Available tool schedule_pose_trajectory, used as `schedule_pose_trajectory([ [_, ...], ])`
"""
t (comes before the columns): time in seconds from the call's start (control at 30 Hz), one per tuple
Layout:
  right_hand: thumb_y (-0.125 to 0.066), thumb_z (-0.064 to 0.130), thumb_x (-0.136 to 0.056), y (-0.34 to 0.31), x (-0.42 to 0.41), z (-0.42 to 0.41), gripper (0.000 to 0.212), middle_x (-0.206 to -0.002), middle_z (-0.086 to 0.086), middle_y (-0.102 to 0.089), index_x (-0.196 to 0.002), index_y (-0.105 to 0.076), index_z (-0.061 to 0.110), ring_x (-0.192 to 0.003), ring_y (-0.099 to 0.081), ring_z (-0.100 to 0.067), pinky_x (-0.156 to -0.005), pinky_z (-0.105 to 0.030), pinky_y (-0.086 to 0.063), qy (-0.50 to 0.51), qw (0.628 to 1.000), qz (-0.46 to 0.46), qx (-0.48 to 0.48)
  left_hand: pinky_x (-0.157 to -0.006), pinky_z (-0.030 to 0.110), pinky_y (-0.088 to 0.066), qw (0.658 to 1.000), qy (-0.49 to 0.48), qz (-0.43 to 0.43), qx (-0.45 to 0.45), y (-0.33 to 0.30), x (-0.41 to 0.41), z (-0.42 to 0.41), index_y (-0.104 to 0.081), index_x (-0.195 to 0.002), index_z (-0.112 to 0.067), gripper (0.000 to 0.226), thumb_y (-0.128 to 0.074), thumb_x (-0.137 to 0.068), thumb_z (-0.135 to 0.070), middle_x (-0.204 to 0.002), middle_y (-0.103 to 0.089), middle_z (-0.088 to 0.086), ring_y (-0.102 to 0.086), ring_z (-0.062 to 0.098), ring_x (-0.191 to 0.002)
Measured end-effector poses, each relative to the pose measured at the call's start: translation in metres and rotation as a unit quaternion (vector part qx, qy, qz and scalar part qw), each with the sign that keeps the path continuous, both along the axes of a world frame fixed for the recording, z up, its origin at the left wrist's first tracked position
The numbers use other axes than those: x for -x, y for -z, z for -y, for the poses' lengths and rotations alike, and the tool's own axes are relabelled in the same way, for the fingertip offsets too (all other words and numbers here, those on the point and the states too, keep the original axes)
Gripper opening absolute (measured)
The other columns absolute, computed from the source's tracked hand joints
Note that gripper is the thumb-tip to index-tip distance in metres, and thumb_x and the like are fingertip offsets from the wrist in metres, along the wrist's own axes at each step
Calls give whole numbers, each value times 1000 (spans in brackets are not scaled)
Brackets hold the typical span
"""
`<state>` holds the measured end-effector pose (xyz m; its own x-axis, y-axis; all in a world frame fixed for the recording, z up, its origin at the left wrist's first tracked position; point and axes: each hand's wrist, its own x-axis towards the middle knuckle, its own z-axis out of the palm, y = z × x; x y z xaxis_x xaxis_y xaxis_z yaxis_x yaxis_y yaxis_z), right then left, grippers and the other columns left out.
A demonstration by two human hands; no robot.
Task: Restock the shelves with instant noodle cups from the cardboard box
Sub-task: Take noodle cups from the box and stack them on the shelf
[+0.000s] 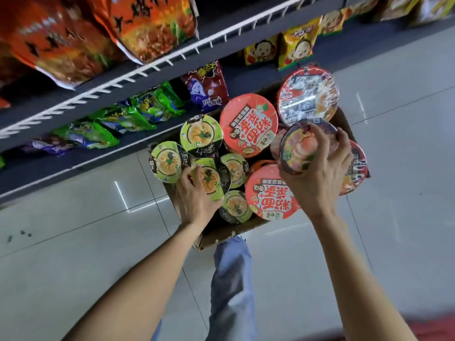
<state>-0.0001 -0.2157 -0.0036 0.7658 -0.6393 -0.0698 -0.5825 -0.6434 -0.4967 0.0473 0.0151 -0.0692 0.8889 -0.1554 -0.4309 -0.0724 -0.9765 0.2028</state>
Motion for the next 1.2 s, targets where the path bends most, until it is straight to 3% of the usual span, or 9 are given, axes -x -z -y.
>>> schedule_pose_trajectory([
  [0.13,-71,44,-58,-72,17,-29,87,-140,-16,-31,-137,-42,23,-130,-29,-26,-102,-25,-26,2,987,28,-156,-90,57,-47,994,15,-31,102,-52,9,-22,-25,-137,-26,97,-73,-58,-54,-140,-26,5,-31,27,-129],
  [0.23,-70,48,-55,-131,26,-79,90,-139,-13,-34,-138,-42,24,-127,-33,-25,-105,-34,-33,14,974,24,-223,-93,43,-48,982,96,-54,151,-118,9,-53,-28,-142,-23,98,-78,-61,-45,-144,-27,6,-37,26,-129],
  [0.37,-68,56,-59,-228,38,-158,89,-147,-7,-27,-139,-40,31,-135,-28,-25,-108,-48,-35,-26,972,50,-229,-98,39,-44,955,224,-38,193,-213,8,-120,-35,-142,-16,104,-80,-54,-51,-138,-40,10,-45,31,-122],
  [0.57,-72,67,-58,-368,52,-298,84,-151,-4,-25,-132,-44,40,-137,-30,-20,-99,-28,-34,-107,973,131,-157,-109,30,-32,934,219,24,280,-357,7,-249,-32,-144,-14,111,-83,-54,-55,-143,-39,6,-37,20,-132],
  [0.7,-84,50,-59,-449,42,-380,85,-153,3,-11,-132,-40,40,-140,-13,-5,-97,-9,-26,-143,955,183,-187,-108,37,-35,921,172,57,344,-444,-5,-338,-30,-146,-22,116,-83,-50,-59,-142,-42,-5,-36,13,-132],
  [0.87,-81,58,-58,-539,-1,-458,101,-146,6,-29,-140,-27,36,-136,-36,-17,-107,-45,-40,-159,876,329,-314,-104,24,-33,882,104,115,445,-550,-31,-428,-23,-138,-48,111,-88,-48,-53,-131,-28,-39,-31,-4,-129],
  [1.0,-84,50,-55,-609,-47,-509,111,-141,11,-41,-145,-21,35,-130,-45,-8,-108,-43,-40,-231,824,357,-375,-92,-5,-22,848,59,205,486,-628,-58,-481,-22,-141,-45,115,-77,-43,-70,-134,-24,-40,-23,-29,-120],
  [1.07,-83,47,-57,-638,-73,-535,113,-144,7,-40,-146,-14,41,-129,-46,-9,-108,-43,-40,-280,805,365,-376,-96,0,-21,839,32,259,478,-664,-69,-503,-22,-141,-47,115,-81,-44,-68,-136,-26,-37,-22,-28,-120],
  [1.2,-84,35,-66,-688,-122,-583,122,-141,3,-44,-146,7,45,-122,-53,-6,-103,-37,-45,-348,764,386,-382,-108,34,-34,820,8,352,452,-727,-87,-545,-28,-139,-50,107,-73,-46,-76,-143,-39,-19,-35,0,-132],
])
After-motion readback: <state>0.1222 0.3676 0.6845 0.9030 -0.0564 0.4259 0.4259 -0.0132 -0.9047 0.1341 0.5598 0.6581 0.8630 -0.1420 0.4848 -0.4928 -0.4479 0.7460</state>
